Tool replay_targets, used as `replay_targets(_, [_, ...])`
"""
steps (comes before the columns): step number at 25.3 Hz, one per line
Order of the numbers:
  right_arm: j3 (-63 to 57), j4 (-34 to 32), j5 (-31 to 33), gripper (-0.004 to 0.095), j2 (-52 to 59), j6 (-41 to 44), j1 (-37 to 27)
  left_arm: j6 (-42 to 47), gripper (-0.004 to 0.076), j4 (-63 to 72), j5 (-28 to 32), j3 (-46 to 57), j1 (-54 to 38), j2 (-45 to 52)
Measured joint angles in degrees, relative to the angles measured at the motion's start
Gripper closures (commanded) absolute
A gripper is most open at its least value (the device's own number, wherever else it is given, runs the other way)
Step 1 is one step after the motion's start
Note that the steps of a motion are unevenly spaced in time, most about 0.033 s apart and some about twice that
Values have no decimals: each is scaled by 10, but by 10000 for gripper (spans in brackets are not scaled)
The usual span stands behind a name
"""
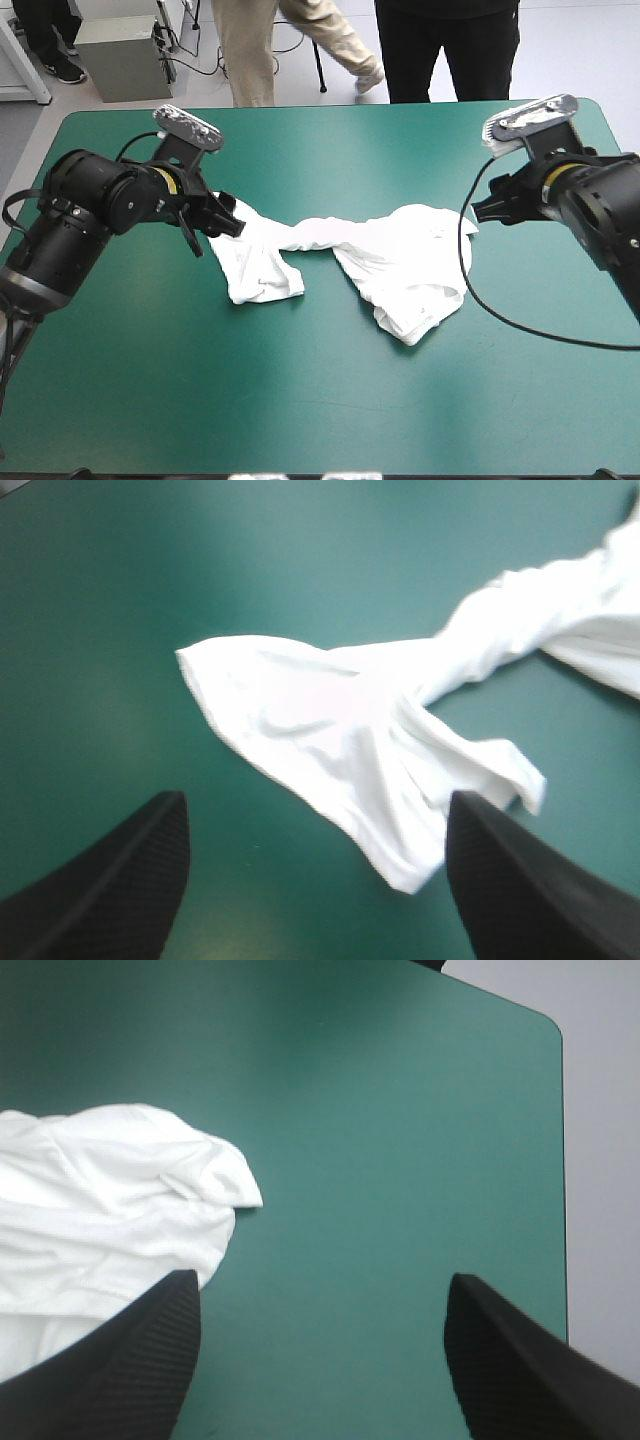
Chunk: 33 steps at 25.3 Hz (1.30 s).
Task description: Fold the cloth
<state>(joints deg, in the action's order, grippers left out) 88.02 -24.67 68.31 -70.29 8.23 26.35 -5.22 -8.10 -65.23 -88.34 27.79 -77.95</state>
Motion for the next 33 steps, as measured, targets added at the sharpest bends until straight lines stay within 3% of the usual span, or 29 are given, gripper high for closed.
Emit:
replay_targets(2, [-1,11,31,260,24,0,0,-16,220,7,3,37,34,7])
replay_targets(9, [-48,22,33,260,64,-3,0,-51,259,40,65,170,66,-51])
replay_targets(23, [-105,16,33,284,65,-4,1,-123,274,81,119,184,69,-167])
replay_targets(30, [-105,16,33,287,65,-4,1,-129,363,81,134,184,68,-223])
replay_targets(33, [-105,52,33,288,65,-10,1,-129,426,95,138,180,51,-236])
